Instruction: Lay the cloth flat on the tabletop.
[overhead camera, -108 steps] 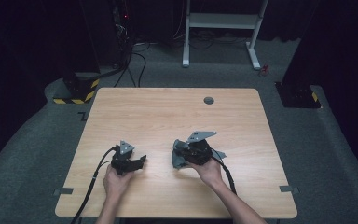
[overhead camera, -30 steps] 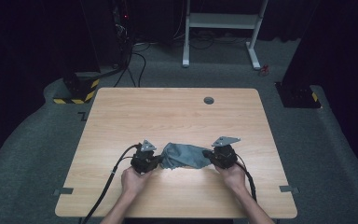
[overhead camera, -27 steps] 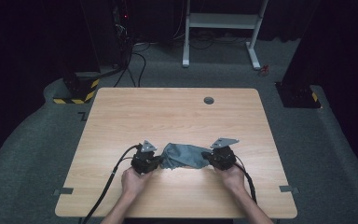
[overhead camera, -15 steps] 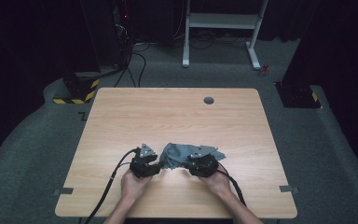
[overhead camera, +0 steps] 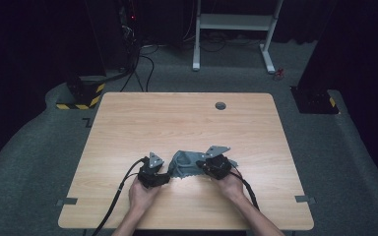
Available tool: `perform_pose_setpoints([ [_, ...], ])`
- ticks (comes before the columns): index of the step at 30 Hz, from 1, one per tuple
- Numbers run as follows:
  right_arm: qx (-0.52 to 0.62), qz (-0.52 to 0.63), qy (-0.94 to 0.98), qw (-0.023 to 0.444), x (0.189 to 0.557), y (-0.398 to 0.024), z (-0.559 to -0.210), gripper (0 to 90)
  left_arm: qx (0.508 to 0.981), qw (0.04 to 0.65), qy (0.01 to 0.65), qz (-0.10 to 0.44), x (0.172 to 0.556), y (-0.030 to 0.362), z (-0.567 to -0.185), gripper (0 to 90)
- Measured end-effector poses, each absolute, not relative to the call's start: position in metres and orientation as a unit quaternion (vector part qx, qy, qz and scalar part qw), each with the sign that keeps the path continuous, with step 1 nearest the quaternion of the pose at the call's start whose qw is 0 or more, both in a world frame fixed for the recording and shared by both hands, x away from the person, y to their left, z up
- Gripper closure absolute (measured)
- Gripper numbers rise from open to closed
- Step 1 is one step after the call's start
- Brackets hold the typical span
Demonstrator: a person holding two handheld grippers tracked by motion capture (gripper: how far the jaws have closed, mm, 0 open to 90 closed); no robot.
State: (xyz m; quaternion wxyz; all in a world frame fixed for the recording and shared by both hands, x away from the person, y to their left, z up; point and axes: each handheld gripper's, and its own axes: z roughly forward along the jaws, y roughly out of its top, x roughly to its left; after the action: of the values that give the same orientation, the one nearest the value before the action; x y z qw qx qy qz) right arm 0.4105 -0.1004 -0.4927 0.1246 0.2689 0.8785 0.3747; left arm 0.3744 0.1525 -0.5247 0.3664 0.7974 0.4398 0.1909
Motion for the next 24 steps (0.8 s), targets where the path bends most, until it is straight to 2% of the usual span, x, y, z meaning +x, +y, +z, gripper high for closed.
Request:
perform_pose_setpoints([
  [10, 0.302, 0.387, 0.86, 0.139, 0.442, -0.106, -0.474, 90.0, 0.794, 0.371, 0.438, 0.198, 0.374, 0.153, -0.527, 44.7],
  [13, 0.318, 0.375, 0.858, 0.148, 0.454, -0.105, -0.477, 90.0, 0.794, 0.37, 0.439, 0.199, 0.374, 0.153, -0.527, 44.4],
  [16, 0.341, 0.347, 0.863, 0.137, 0.465, -0.106, -0.493, 89.3, 0.794, 0.37, 0.439, 0.199, 0.374, 0.153, -0.527, 44.4],
  [20, 0.341, 0.366, 0.854, 0.138, 0.458, -0.108, -0.493, 73.9, 0.794, 0.37, 0.44, 0.2, 0.374, 0.153, -0.527, 44.3],
  [24, 0.288, 0.41, 0.854, 0.137, 0.43, -0.105, -0.476, 69.1, 0.794, 0.37, 0.439, 0.199, 0.374, 0.153, -0.527, 44.3],
])
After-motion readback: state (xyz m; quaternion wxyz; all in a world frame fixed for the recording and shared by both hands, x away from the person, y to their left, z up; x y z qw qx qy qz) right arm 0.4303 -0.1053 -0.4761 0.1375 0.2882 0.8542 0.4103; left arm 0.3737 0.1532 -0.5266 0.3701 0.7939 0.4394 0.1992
